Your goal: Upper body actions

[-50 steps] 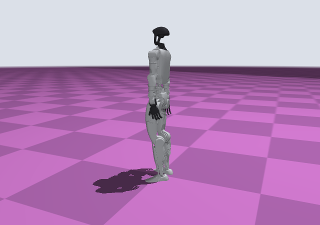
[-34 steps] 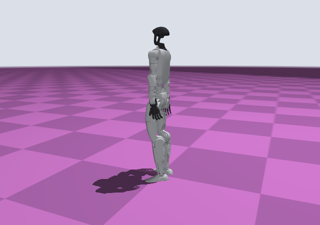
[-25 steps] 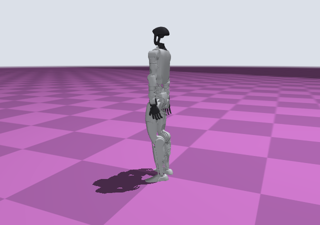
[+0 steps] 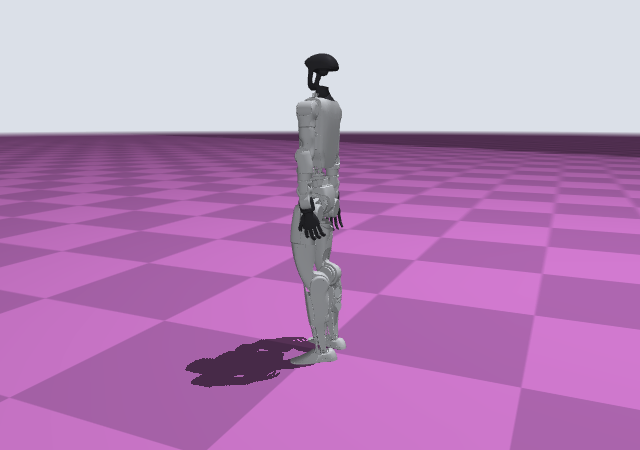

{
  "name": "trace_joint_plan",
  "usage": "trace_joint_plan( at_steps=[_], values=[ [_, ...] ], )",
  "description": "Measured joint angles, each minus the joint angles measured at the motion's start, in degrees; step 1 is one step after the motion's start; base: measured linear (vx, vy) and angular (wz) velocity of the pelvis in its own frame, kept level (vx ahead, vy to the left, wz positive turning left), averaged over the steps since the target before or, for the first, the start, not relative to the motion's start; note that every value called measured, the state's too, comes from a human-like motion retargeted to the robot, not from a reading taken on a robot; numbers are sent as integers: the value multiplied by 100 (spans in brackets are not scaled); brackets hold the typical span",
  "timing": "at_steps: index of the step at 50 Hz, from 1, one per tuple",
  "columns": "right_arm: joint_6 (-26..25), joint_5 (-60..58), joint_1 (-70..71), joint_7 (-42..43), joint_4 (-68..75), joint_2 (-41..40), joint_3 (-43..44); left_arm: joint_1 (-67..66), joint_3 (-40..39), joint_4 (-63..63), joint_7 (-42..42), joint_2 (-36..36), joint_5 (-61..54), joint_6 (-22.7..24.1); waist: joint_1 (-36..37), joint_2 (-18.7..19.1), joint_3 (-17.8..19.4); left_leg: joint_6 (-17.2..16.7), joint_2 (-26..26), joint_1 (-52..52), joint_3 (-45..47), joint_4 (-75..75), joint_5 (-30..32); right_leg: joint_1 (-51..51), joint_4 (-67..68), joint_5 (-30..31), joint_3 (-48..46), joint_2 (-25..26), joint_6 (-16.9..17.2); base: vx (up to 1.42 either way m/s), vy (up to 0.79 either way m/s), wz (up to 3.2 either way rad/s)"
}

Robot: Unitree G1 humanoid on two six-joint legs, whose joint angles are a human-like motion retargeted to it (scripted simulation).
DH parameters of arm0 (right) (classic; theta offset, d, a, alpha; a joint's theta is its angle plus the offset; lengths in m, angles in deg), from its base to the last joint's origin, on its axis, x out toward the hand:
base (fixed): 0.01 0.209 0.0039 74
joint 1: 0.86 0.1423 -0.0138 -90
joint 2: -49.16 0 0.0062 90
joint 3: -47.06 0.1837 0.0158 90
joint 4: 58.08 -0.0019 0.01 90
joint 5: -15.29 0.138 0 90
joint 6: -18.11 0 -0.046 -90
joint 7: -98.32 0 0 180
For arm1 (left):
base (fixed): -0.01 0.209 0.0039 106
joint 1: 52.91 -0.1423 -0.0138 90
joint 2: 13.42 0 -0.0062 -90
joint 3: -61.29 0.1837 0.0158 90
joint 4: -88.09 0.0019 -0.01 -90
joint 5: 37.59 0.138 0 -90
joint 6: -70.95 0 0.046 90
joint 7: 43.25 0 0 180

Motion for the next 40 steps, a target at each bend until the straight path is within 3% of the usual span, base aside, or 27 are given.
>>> trace_joint_plan(
  at_steps=[40],
  values=[
    [53, -31, -2, -23, -1, -16, -16, 6, -17, 4, -5, -1, -2, 8, -40, -37, -20, 1, 14, -19, 10, 8, 4, -27, 6, 4, 11, 12, -11, 0, 0, 0]
  ],
)
